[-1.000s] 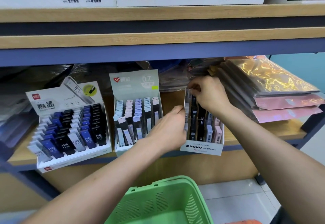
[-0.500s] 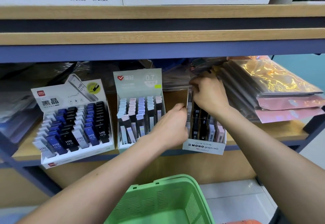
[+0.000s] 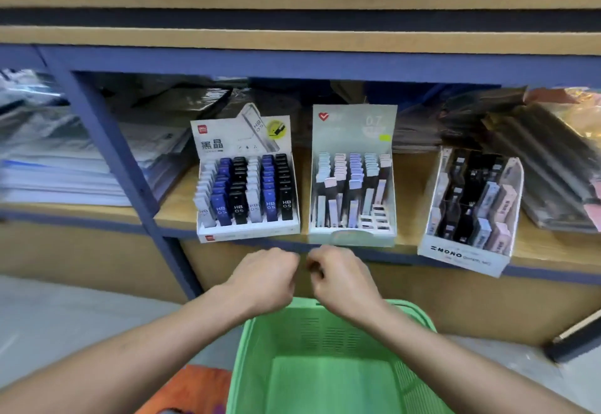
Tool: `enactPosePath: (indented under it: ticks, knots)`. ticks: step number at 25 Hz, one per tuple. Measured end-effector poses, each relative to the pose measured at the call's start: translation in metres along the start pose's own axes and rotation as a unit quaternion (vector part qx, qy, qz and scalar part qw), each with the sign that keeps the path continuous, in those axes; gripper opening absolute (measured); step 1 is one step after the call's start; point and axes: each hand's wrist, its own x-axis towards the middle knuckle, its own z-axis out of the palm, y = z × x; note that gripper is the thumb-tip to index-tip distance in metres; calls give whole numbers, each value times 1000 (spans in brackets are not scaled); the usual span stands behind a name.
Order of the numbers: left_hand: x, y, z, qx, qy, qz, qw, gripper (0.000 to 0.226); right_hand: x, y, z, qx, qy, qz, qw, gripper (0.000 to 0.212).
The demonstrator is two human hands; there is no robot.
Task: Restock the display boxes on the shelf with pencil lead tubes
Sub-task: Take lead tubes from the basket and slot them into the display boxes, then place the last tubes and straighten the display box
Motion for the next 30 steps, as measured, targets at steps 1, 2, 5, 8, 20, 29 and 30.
enactPosePath:
  ticks: [1, 2, 5, 8, 20, 29, 30]
  knots:
    - [-5, -13, 8, 3, -11, -22, 1000, 16, 0, -10, 20, -2, -33, -1, 999, 14]
    - [-10, -28, 17, 1, -21, -45, 999, 16, 3, -22, 42, -2, -59, -4, 998, 13]
    - [-26, -76, 48, -18, -53, -105, 993, 15, 12, -60, 103, 9, -118, -14, 993, 16]
    - [-38, -122, 93, -41, -83, -155, 983, 21, 20, -88, 152, -25, -175, -39, 983, 21]
    - [26, -172, 279, -126, -107, -133, 977, 37, 80, -49, 205, -147, -183, -64, 970, 18]
    - [72, -179, 348, -44, -182, -138, 973, 40, 80, -33, 209, -99, -164, -42, 981, 32]
    - [72, -178, 350, -42, -182, -144, 972, 39, 81, -32, 209, -105, -163, -41, 980, 34]
